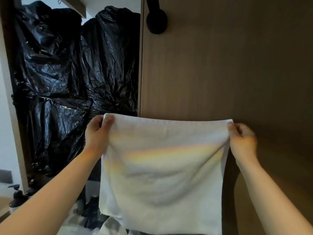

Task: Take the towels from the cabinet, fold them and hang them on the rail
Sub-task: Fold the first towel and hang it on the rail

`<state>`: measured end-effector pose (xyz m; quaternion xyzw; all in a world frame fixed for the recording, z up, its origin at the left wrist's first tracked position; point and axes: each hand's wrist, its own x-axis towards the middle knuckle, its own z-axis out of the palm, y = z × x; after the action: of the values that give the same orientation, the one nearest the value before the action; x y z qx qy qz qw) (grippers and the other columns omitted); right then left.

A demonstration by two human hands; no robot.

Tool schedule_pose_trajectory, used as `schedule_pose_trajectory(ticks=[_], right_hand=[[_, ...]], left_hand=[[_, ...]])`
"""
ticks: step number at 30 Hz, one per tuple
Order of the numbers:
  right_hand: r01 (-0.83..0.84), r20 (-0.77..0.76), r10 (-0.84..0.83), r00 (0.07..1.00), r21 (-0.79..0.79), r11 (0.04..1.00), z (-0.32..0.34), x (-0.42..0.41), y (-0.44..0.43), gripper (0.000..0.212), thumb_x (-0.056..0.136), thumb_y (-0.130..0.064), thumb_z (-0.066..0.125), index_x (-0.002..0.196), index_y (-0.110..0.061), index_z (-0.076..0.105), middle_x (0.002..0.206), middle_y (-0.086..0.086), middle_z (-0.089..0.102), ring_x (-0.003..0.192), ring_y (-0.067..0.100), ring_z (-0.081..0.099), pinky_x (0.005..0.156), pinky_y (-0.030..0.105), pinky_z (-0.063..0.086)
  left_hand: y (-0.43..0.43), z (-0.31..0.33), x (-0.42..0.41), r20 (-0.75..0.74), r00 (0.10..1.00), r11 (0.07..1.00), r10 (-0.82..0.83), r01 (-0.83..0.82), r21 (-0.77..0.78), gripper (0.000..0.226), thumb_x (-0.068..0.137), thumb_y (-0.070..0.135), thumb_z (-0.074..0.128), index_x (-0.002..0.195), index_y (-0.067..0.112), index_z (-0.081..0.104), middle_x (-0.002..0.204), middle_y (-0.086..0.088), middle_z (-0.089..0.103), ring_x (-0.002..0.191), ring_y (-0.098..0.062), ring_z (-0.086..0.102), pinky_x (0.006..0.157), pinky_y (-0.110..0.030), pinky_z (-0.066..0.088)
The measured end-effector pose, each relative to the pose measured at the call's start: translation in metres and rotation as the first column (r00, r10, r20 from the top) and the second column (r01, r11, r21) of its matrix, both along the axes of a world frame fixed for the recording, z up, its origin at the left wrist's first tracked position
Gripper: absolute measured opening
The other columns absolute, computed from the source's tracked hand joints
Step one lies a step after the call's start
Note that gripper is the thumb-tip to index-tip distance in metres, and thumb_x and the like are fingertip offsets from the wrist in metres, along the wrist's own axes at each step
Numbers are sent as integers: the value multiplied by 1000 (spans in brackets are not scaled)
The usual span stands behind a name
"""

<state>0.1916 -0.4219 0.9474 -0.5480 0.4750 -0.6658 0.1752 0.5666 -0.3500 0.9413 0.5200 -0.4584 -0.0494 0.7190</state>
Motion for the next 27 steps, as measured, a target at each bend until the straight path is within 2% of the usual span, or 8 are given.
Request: schedule_pose_trajectory(ticks=[2, 6, 9, 15, 17, 19, 21, 27], right_hand=[[10, -6, -10, 1000, -22, 1000, -5, -1, 1, 24, 99, -40, 50, 95, -18, 59, 83, -5, 59, 78, 16, 55, 74, 36, 44], [-19, 4, 19, 1000, -20, 1000, -10, 0, 1, 19, 99, -39, 51, 90, -23, 59, 83, -6, 59, 75, 9, 54, 68, 33, 43], [-20, 3, 20, 1000, -4, 1000, -13, 0, 0, 20, 98, -40, 51, 89, -23, 58, 82, -5, 60, 75, 9, 54, 67, 30, 43], [-1, -53, 4, 999, 48, 999, -32, -10, -1, 25, 96, -39, 55, 80, -21, 62, 78, -2, 63, 74, 12, 57, 62, 31, 41], [17, -73, -12, 997, 58, 998, -43, -13, 1, 25, 97, -38, 54, 82, -20, 63, 78, -1, 63, 75, 15, 57, 62, 32, 41], [33, -89, -26, 996, 75, 997, -55, -11, 3, 26, 98, -37, 53, 84, -17, 62, 78, 1, 63, 74, 16, 56, 62, 30, 41], [50, -122, -37, 992, 102, 994, -67, -10, 6, 27, 99, -34, 52, 82, -15, 61, 76, 3, 61, 72, 17, 56, 60, 28, 40], [139, -374, -25, 927, 282, 949, -106, -18, 19, 25, 98, -29, 53, 76, -17, 55, 75, 1, 57, 68, 11, 51, 52, 26, 32]], left_hand=[[0, -3, 2, 24, 1000, 1000, 5, -5, 14, 34, 95, 35, 58, 73, 9, 53, 63, 2, 46, 57, -12, 42, 54, -27, 33], [1, -5, 3, 15, 1000, 999, 4, -5, 35, 34, 94, 36, 59, 80, 5, 56, 63, 3, 48, 55, -9, 43, 53, -25, 34], [2, -6, 1, -19, 999, 998, -29, 30, 51, 31, 94, 35, 59, 79, 8, 56, 64, 2, 48, 58, -13, 45, 57, -28, 36], [6, -15, 0, -49, 995, 992, -82, 86, 88, 41, 95, 36, 57, 87, -4, 56, 73, -13, 46, 66, -22, 42, 64, -36, 33], [5, -21, 1, -36, 999, 993, -33, 37, 111, 41, 95, 38, 55, 81, 0, 54, 68, -10, 45, 63, -21, 41, 60, -32, 31], [2, -25, -1, 35, 999, 984, 41, -47, 172, 32, 97, 38, 52, 77, 13, 55, 66, -2, 50, 61, -18, 44, 55, -29, 31], [0, -30, -8, 130, 988, 969, 85, -112, 220, 23, 98, 36, 49, 84, 19, 57, 73, 1, 56, 65, -15, 50, 54, -29, 34], [24, -56, -36, 174, 984, 980, -43, 8, 197, 12, 95, 32, 57, 84, 31, 61, 73, 4, 63, 65, -5, 57, 58, -25, 41]])
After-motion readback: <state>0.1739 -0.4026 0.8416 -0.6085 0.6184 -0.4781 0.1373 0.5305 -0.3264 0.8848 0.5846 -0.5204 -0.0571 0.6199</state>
